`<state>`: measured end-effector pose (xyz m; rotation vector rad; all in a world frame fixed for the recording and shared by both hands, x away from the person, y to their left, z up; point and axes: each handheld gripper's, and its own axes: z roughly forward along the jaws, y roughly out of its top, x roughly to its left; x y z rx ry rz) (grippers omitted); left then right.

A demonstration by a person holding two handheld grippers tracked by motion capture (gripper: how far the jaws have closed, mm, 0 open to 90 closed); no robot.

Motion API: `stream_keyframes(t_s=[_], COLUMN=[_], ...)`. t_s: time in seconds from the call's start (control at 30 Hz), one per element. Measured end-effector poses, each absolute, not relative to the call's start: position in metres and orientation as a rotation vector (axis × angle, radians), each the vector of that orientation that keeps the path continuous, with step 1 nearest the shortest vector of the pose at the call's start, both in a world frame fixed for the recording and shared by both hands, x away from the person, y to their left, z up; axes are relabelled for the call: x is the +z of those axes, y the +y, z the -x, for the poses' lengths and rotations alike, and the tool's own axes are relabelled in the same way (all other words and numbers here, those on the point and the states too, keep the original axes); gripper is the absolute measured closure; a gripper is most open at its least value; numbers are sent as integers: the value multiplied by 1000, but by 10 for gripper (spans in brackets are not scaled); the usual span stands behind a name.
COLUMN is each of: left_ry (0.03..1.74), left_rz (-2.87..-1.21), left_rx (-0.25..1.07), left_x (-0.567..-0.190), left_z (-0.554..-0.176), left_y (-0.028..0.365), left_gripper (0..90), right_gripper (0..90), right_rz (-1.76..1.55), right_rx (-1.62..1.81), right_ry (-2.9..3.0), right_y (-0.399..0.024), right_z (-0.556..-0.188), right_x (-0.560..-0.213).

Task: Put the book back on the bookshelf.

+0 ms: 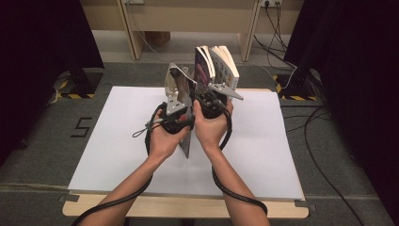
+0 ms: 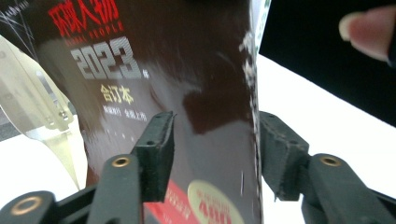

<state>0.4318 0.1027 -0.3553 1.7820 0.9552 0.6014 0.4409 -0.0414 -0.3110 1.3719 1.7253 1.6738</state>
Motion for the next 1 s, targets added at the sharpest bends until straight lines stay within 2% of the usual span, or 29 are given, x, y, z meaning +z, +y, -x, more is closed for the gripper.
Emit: stream_keyframes(t_s=[0.07,0.23,0.63,0.87,1.0], left_ry=[958,968,995,1037,1062], left_rz=[-1764,-1762,-1755,-1741,-1728], left_rx=[596,615,654,680,689], left_x=[-353,-351,-348,-345,-345], left_z=[-433,-437,-435,-432,-432], left_y=[102,102,105,108,110], left_gripper=[457,517,545,627,644], right_gripper=[873,871,872,871,872], right_rz=[-1359,-1357,-1317,-1270,-1253], right_rx=[1667,1667,1669,1662,1662], right_ry=[1728,1746,1754,1766,1771], right_y=[-41,-38,-31,-22,-18], right_z=[-440,-440,-439,-438,-439], right_x=[-311,-313,-310,-307,-305])
